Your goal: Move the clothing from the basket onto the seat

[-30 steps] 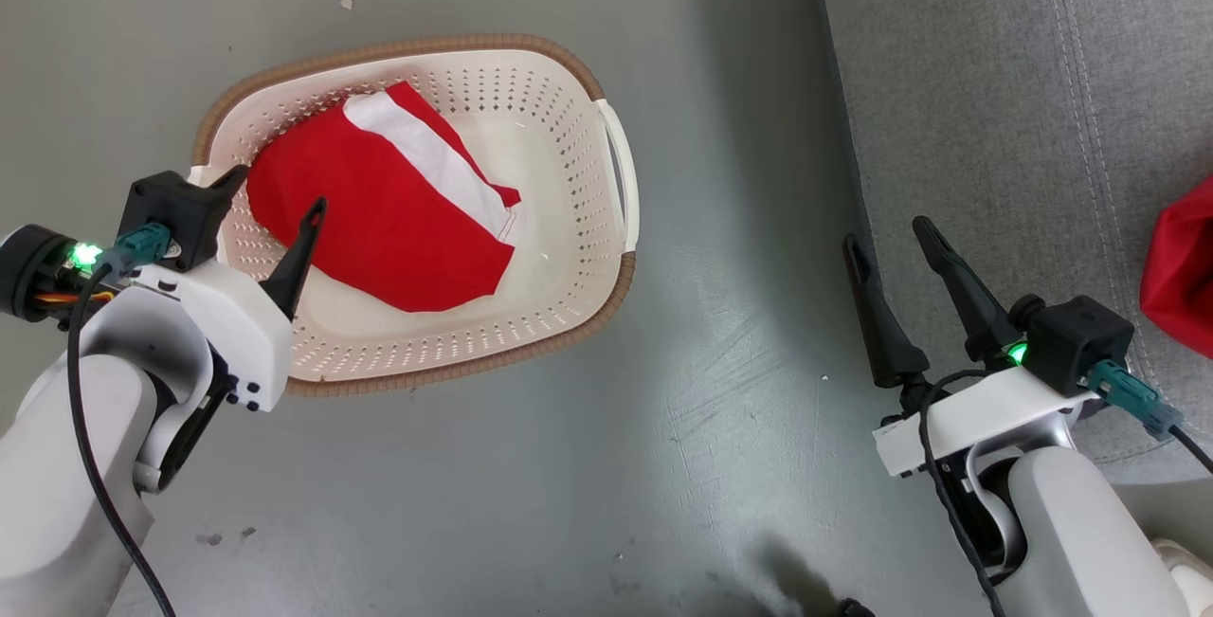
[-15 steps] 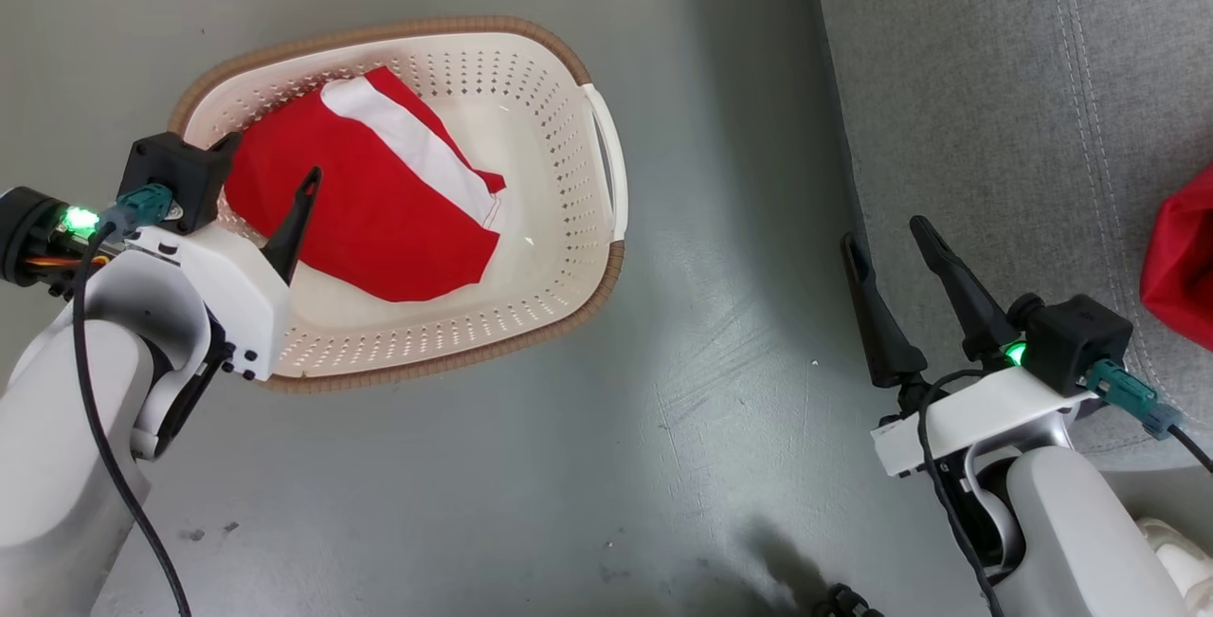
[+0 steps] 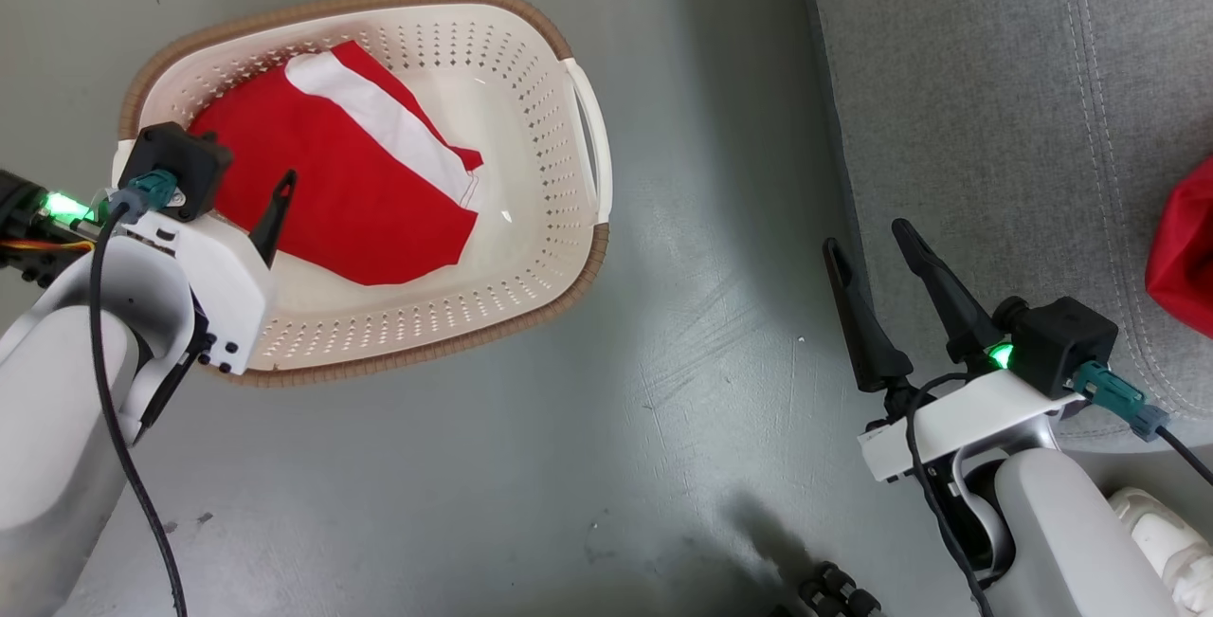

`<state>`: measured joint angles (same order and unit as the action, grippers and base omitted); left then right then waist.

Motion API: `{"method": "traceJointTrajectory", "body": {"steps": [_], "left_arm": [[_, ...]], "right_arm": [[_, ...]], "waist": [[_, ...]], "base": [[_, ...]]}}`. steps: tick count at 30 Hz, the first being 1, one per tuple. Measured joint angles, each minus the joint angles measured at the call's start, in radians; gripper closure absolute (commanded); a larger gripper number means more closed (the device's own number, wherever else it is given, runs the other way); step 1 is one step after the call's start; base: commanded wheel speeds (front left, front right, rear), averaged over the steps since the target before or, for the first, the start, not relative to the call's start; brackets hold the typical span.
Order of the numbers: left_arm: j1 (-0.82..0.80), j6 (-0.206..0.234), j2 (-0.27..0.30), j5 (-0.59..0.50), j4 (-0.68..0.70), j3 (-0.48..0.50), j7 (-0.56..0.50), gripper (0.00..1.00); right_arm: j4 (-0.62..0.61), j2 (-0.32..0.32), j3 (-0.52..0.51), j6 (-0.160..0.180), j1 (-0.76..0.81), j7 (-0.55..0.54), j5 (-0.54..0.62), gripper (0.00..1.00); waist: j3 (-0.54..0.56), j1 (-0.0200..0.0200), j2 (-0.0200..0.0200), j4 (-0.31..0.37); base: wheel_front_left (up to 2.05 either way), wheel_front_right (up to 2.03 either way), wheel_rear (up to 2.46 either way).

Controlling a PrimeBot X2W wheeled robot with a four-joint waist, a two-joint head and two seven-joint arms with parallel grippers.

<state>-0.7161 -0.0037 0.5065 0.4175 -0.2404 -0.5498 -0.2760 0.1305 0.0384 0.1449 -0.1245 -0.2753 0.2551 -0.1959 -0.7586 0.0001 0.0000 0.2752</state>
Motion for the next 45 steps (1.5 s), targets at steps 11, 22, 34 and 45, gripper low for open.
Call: {"method": "traceJointTrajectory", "body": {"steps": [11, 22, 34, 45], "left_arm": [[-0.065, -0.002, 0.033, -0.095, -0.002, -0.046, -0.042, 0.00], [-0.096, -0.018, 0.058, -0.167, -0.027, -0.098, -0.085, 0.00], [-0.154, -0.026, 0.060, -0.218, -0.039, -0.127, -0.112, 0.00], [-0.187, -0.034, 0.060, -0.279, -0.052, -0.165, -0.134, 0.00]], "right_arm": [[-0.005, 0.000, 0.021, 0.000, 0.000, 0.000, -0.012, 0.00], [-0.009, 0.000, 0.035, 0.000, 0.004, 0.000, -0.031, 0.00], [-0.008, 0.000, 0.059, 0.000, 0.005, 0.000, -0.034, 0.00], [-0.008, 0.000, 0.066, 0.000, 0.008, 0.000, -0.042, 0.00]], "waist": [[-0.034, 0.0000, 0.0000, 0.015], [-0.052, 0.0000, 0.0000, 0.032], [-0.067, 0.0000, 0.0000, 0.045], [-0.074, 0.0000, 0.0000, 0.049]], "base": [[0.00, 0.00, 0.00], [0.00, 0.00, 0.00], [0.00, 0.00, 0.00], [0.00, 0.00, 0.00]]}}
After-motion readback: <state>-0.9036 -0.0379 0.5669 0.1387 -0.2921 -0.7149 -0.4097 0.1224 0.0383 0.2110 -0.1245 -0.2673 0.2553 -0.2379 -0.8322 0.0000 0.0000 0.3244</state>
